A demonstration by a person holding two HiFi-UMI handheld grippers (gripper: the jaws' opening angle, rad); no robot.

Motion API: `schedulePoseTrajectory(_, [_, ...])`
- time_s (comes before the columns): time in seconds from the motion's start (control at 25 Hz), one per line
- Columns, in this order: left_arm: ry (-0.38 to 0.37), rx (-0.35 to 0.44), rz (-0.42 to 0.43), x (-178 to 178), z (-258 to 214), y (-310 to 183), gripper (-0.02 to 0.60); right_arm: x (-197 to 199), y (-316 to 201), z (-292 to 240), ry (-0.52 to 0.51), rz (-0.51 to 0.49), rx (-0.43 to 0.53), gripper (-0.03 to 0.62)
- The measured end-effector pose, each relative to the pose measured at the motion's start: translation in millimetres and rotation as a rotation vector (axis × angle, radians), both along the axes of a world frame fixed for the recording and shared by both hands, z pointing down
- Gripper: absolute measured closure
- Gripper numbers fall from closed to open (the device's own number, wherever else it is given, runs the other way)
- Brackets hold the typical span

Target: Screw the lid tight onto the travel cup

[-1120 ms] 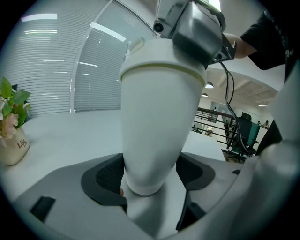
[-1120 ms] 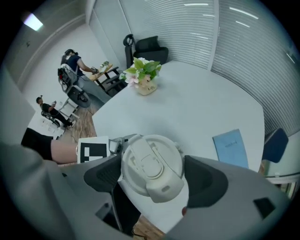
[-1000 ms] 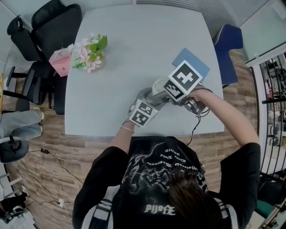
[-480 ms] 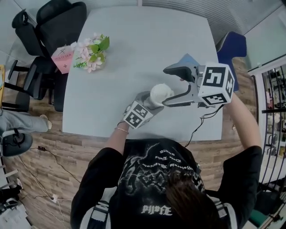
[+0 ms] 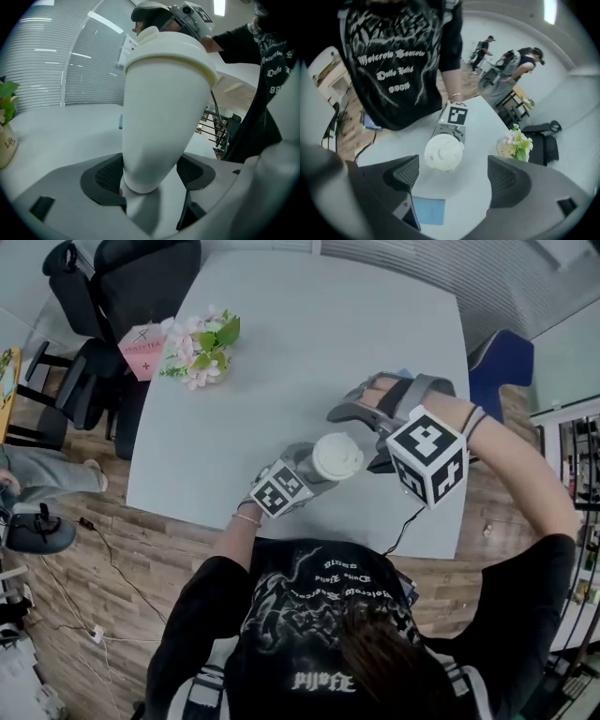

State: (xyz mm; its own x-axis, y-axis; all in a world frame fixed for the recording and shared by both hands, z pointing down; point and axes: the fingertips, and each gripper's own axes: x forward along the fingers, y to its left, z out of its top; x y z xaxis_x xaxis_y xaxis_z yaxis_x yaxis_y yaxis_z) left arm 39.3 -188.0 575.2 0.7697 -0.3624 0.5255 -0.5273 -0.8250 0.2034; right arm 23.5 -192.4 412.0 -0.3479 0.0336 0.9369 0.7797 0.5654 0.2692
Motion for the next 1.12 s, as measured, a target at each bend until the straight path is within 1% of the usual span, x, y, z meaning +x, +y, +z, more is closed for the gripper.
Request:
schedulePoseTrajectory(0.12, [-0.001, -0.015, 0.006, -0.1, -0.1, 1.7, 0.209, 11.3, 0.6, 23.4, 0.089, -0.249, 0.127, 0.137])
schedulePoseTrajectory(0.2, [-0.007, -0.025, 0.009, -1.7, 0.0, 2.5, 0.209, 12.3, -3.0, 35.1, 0.093, -0.391, 0.203, 0.137])
schedulePoseTrajectory(0.32, [-0.003, -0.016, 0.004, -2.1, 5.0, -1.3, 0.209, 10.4, -8.3, 45.8, 0.082, -0.577, 0.304, 0.135])
schedulePoseTrajectory(0.4, [-0.005, -0.016, 0.003, -2.6, 7.1, -3.1, 0.209, 8.0, -7.1, 50.3, 0.082, -0.657, 0.323, 0.135])
schedulePoseTrajectory(0.56, [-0.007, -0.024, 0.008, -0.8, 7.1, -0.2, 0.209, 6.5, 9.7, 54.7, 0.075, -0.789, 0.305, 0.134])
schedulePoseTrajectory(0.72, [-0.004, -0.025, 0.010, -2.9, 5.4, 1.2, 0.209, 3.4, 21.7, 65.1, 0.097, -0.900, 0.306, 0.134])
schedulePoseTrajectory(0.8, [-0.007, -0.026, 0.008, -3.1, 5.3, -0.7, 0.209, 5.1, 19.4, 74.7, 0.113, -0.933, 0.308, 0.136])
schedulePoseTrajectory(0.92, [-0.008, -0.034, 0.019, -1.5, 6.1, -0.3, 0.209, 6.2, 20.4, 81.9, 0.104, -0.934, 0.294, 0.169])
schedulePoseTrajectory(1.0, [0.002, -0.030, 0.018, -1.6, 7.2, -1.9, 0.209, 3.6, 20.4, 82.6, 0.098, -0.920, 0.290, 0.164])
schedulePoseTrajectory(1.12, [0.007, -0.030, 0.013, -3.1, 8.4, -1.3, 0.209, 0.5, 21.7, 82.7, 0.093, -0.864, 0.261, 0.158])
